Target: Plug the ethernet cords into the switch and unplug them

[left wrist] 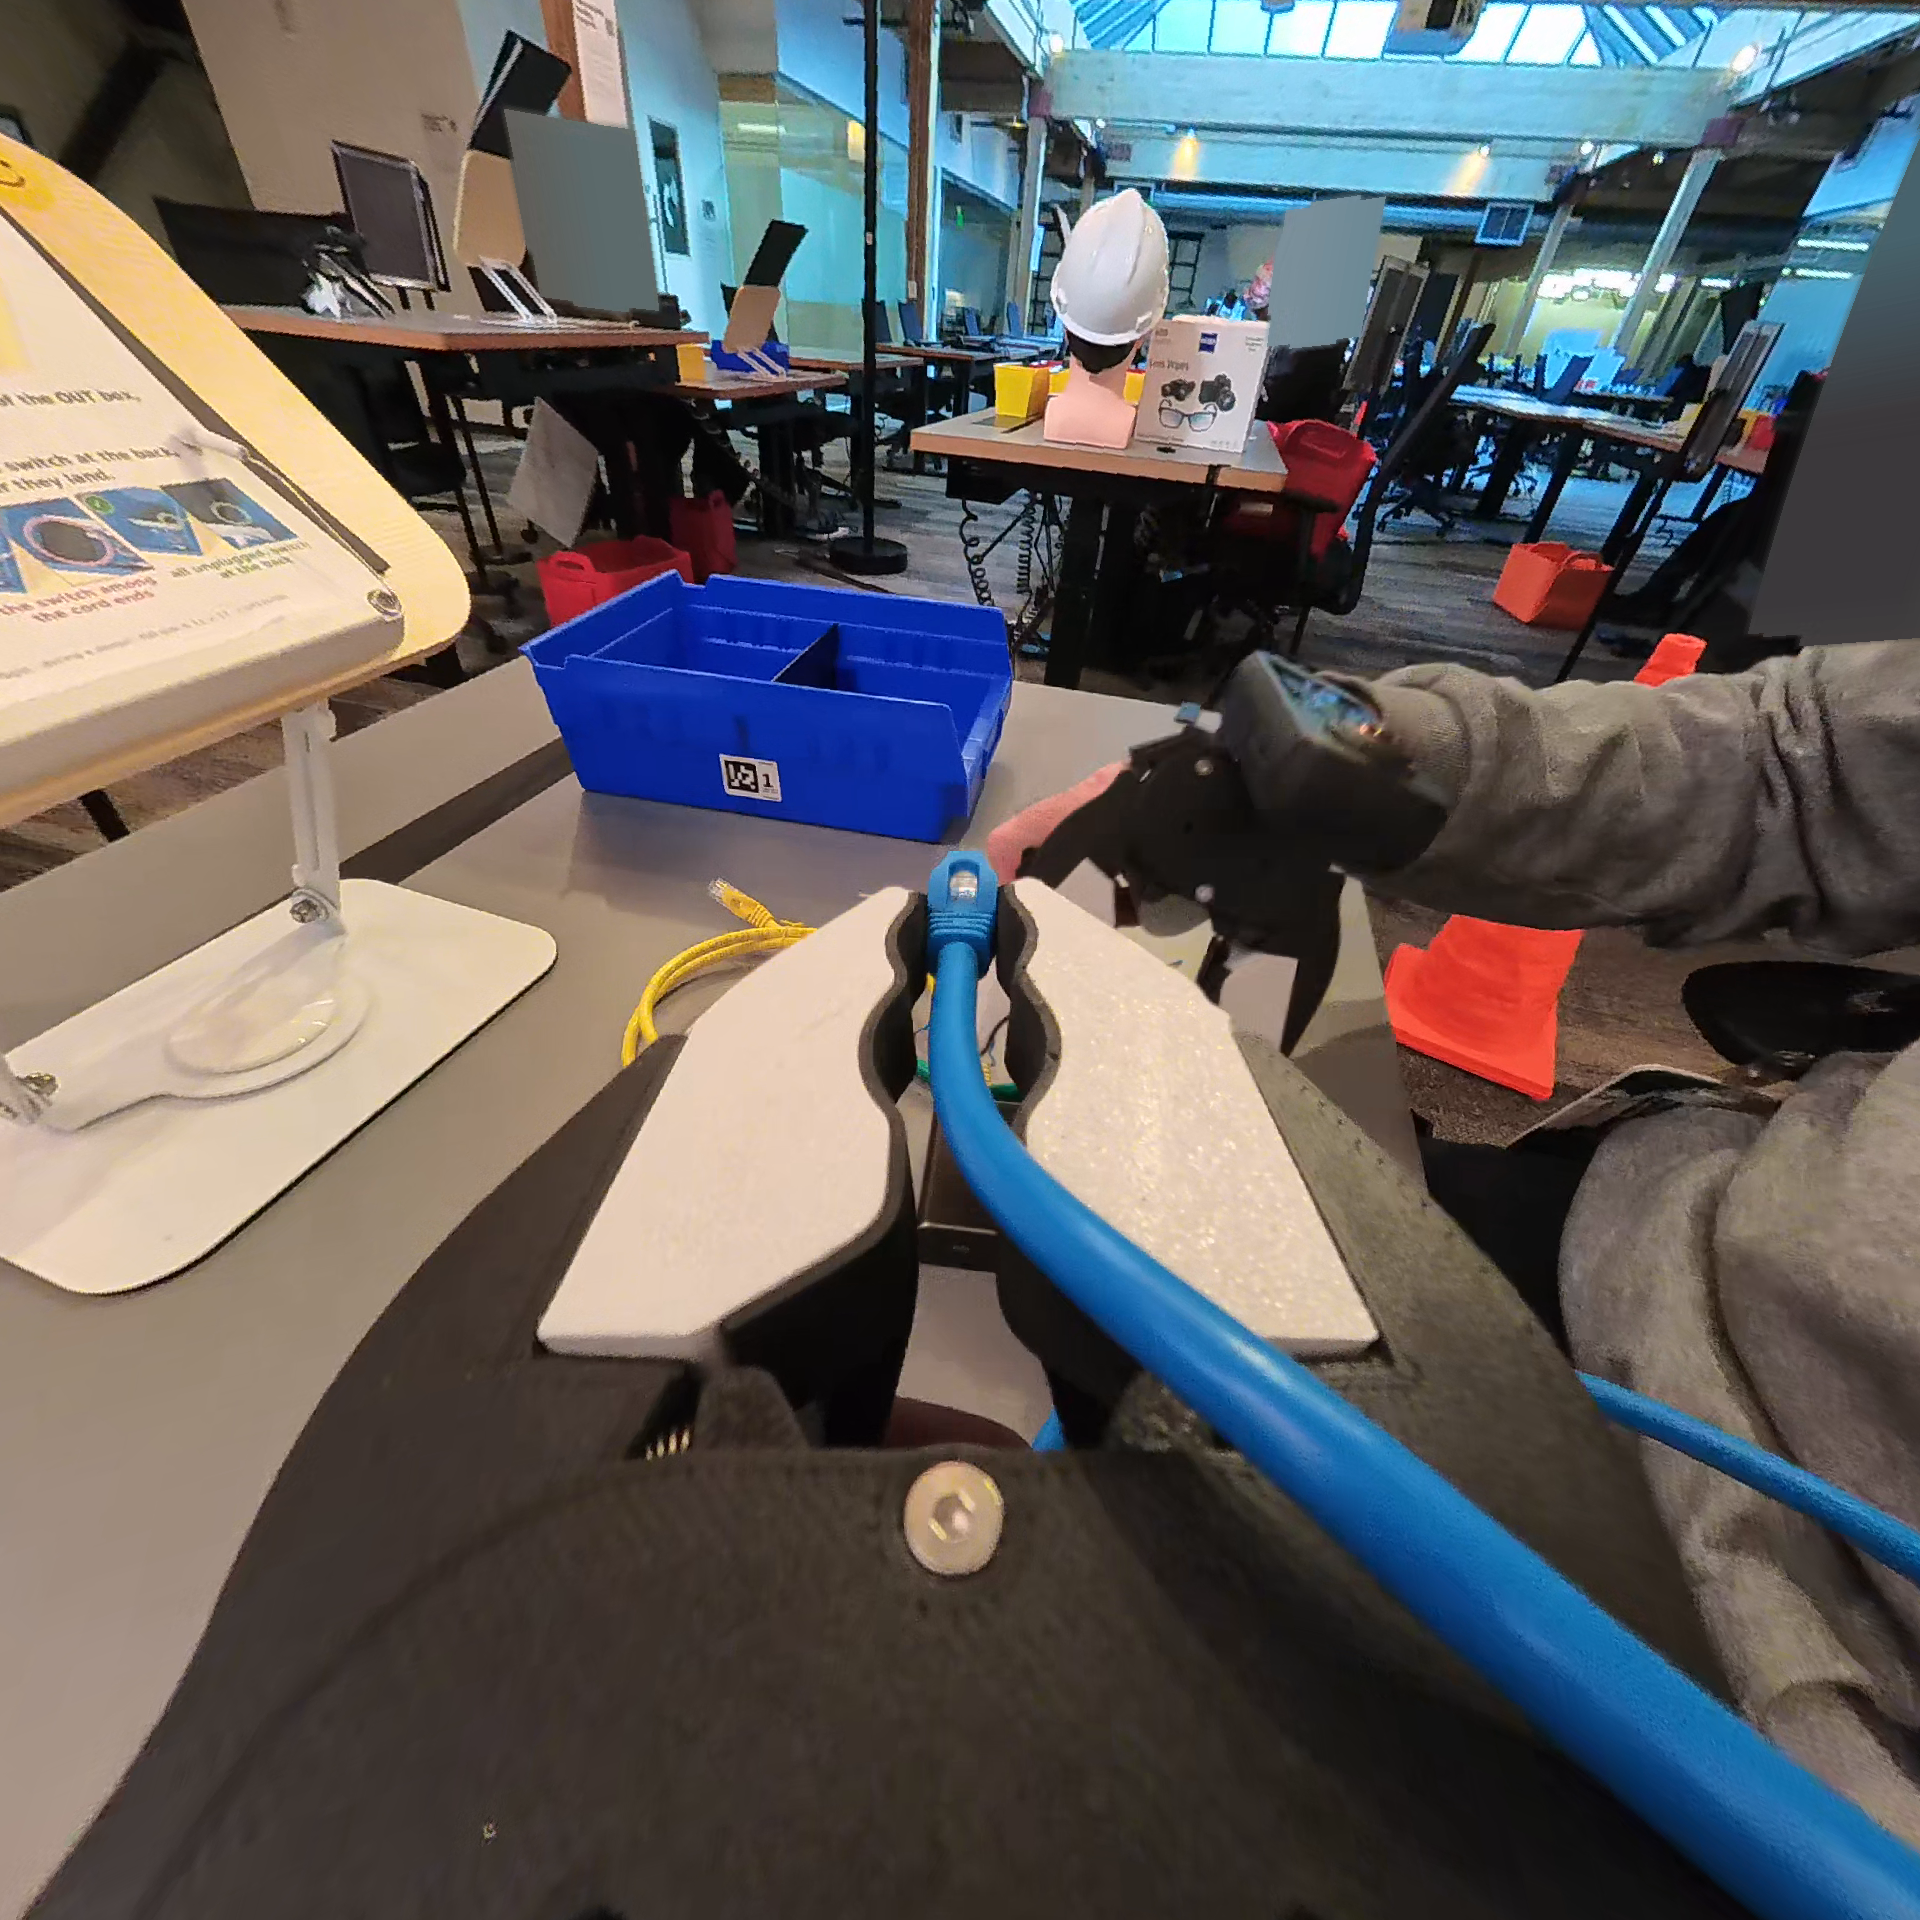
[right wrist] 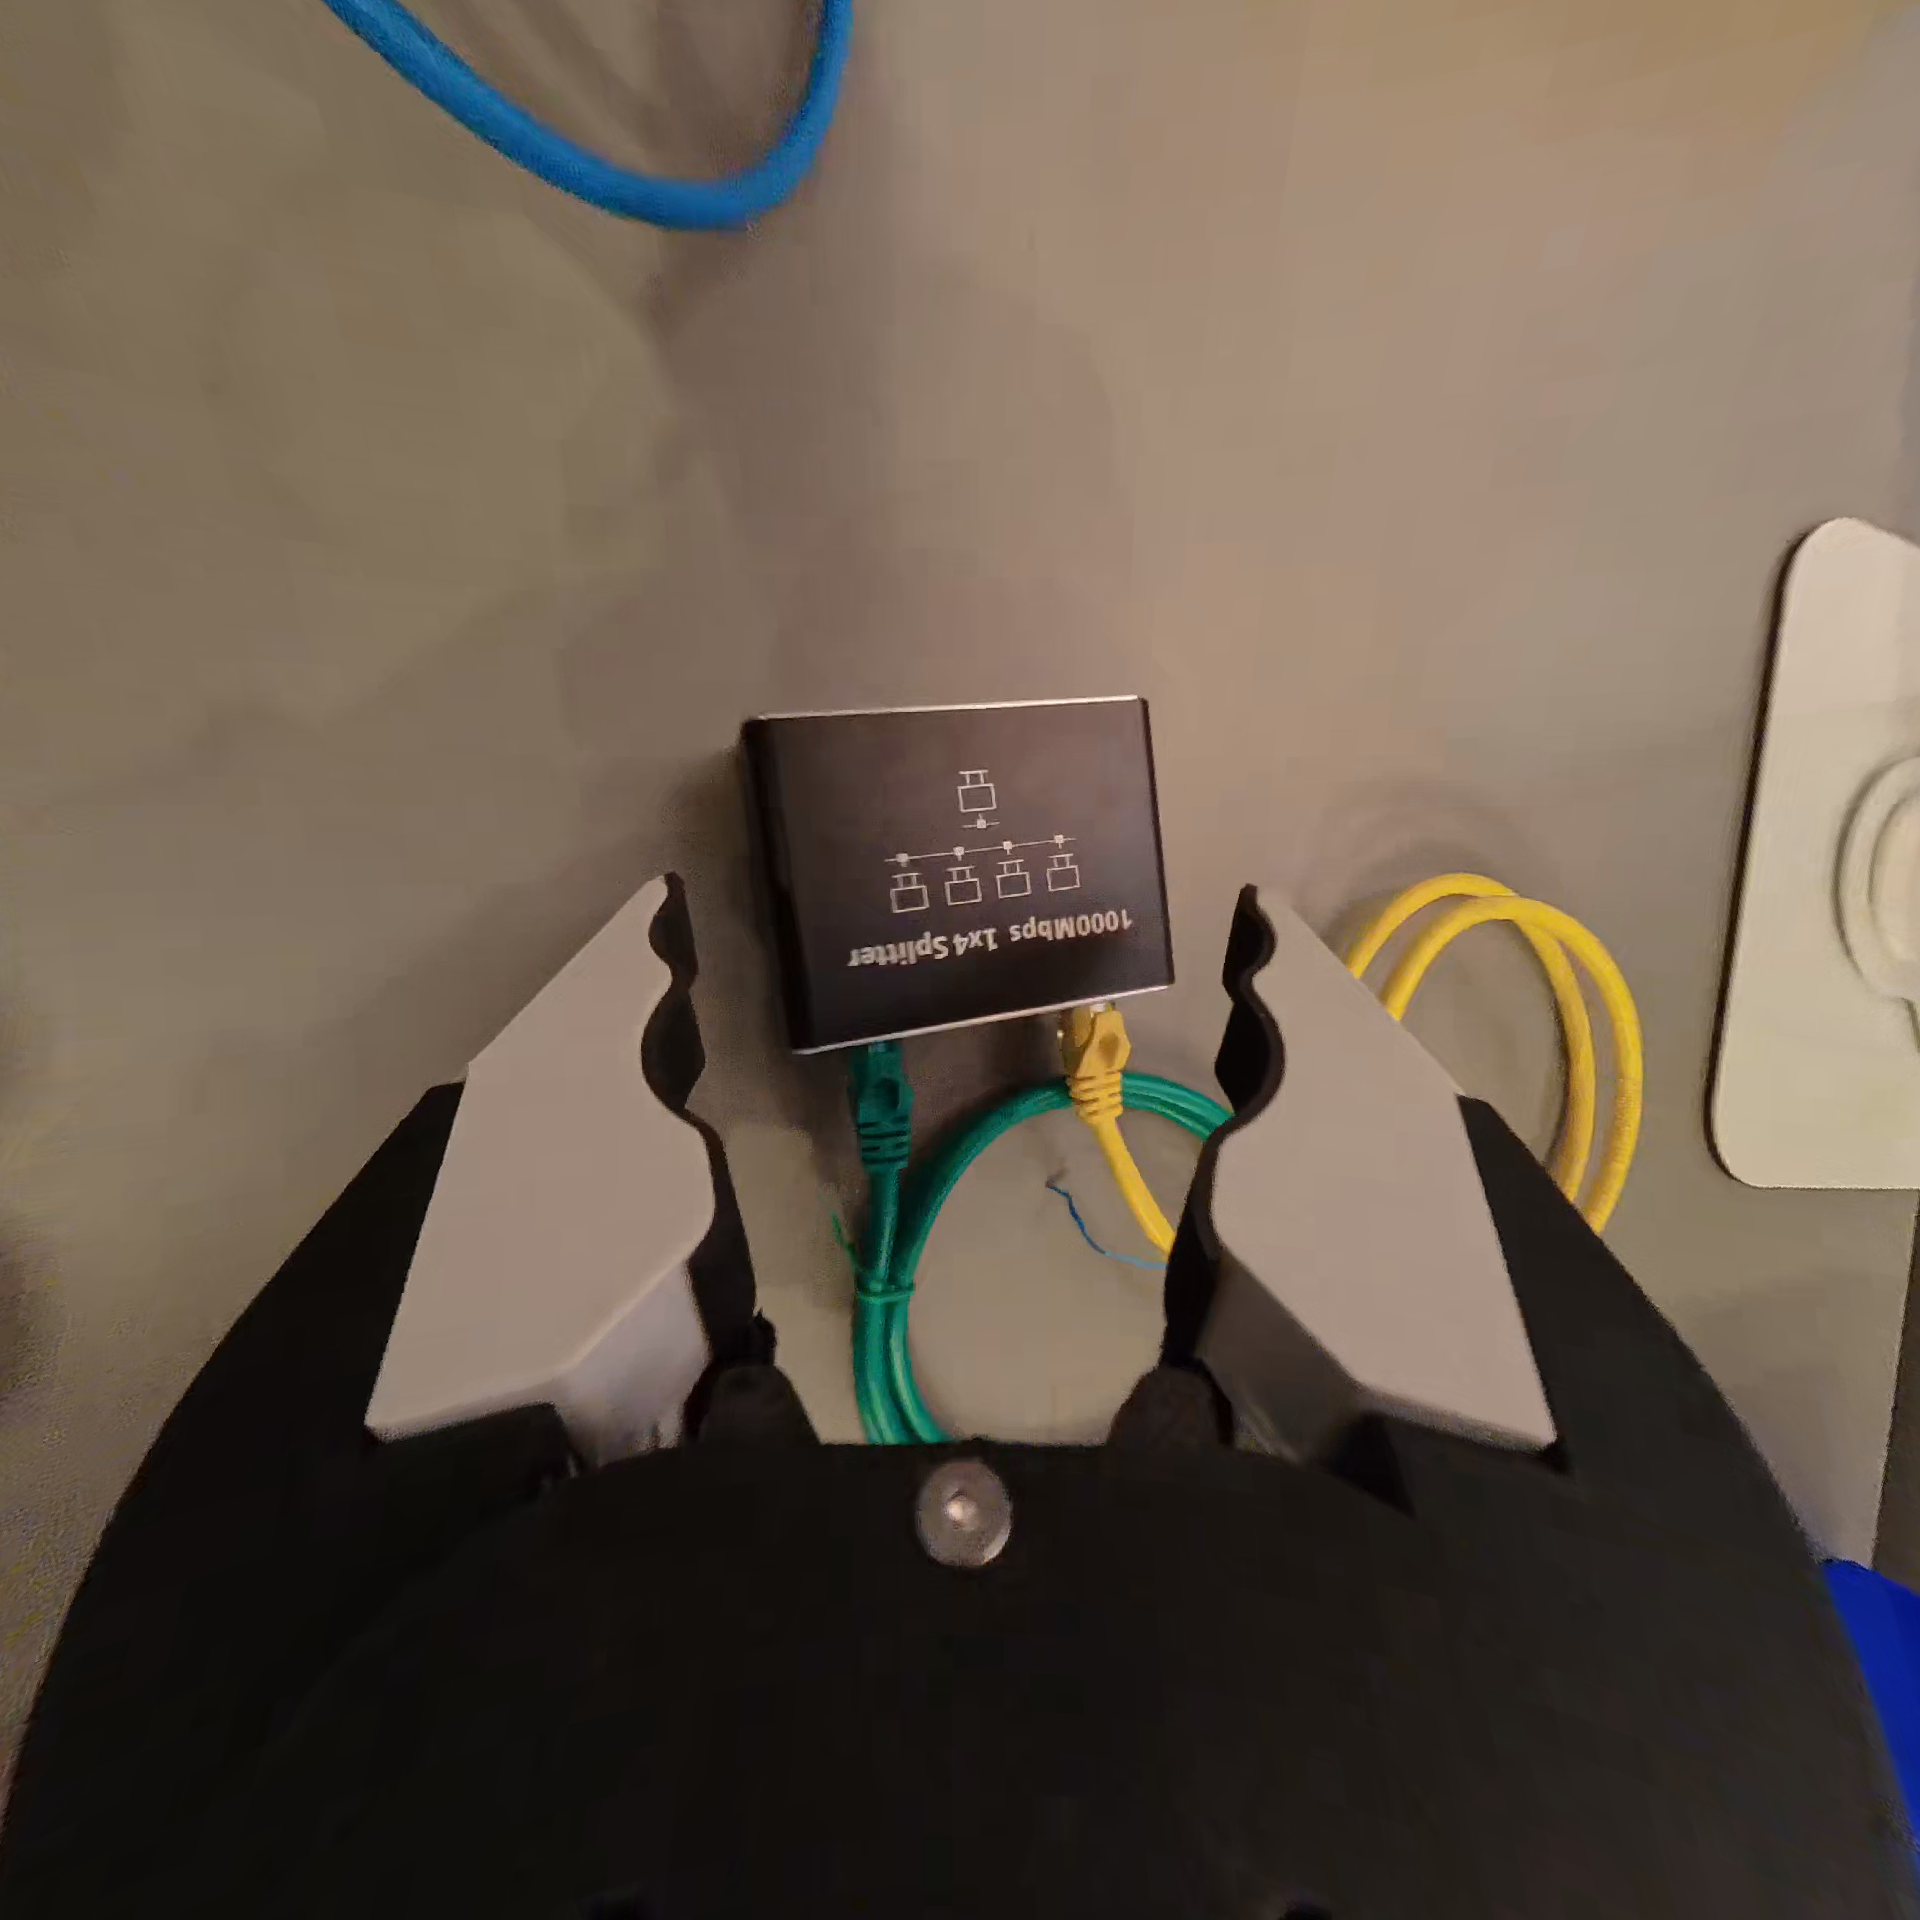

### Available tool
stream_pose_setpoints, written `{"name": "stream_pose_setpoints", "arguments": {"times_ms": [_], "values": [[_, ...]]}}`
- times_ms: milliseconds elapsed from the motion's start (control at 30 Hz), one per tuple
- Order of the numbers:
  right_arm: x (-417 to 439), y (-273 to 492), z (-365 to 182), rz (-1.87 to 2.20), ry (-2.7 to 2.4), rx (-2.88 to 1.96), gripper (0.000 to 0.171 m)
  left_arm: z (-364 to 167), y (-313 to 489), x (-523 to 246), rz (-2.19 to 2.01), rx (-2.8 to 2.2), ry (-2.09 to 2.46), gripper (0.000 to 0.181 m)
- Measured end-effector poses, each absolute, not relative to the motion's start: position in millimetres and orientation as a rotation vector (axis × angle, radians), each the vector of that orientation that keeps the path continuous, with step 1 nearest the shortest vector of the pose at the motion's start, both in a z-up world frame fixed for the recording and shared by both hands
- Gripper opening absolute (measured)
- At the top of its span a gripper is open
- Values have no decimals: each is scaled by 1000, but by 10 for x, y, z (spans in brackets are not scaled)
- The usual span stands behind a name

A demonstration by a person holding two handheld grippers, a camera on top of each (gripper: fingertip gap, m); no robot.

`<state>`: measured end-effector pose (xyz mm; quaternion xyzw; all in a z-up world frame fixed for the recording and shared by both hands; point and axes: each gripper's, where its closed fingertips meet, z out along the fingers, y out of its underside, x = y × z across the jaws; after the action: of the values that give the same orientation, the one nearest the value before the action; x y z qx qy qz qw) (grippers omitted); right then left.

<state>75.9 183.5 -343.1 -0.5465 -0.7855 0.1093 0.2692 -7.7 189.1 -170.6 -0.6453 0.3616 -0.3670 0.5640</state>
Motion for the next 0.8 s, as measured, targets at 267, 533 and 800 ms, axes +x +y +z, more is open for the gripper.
{"name": "stream_pose_setpoints", "arguments": {"times_ms": [267,533,800], "values": [[668,1940,-3690,396,-2198,-1516,91,-1752,1912,-146,-889,-1514,852,12],[645,1918,-3644,563,-2099,-1532,90,-1958,1959,-254,-900,-1562,832,12],[627,1934,-3575,747,-1960,-1584,89,-2111,1982,-217,-906,-1596,839,13]]}}
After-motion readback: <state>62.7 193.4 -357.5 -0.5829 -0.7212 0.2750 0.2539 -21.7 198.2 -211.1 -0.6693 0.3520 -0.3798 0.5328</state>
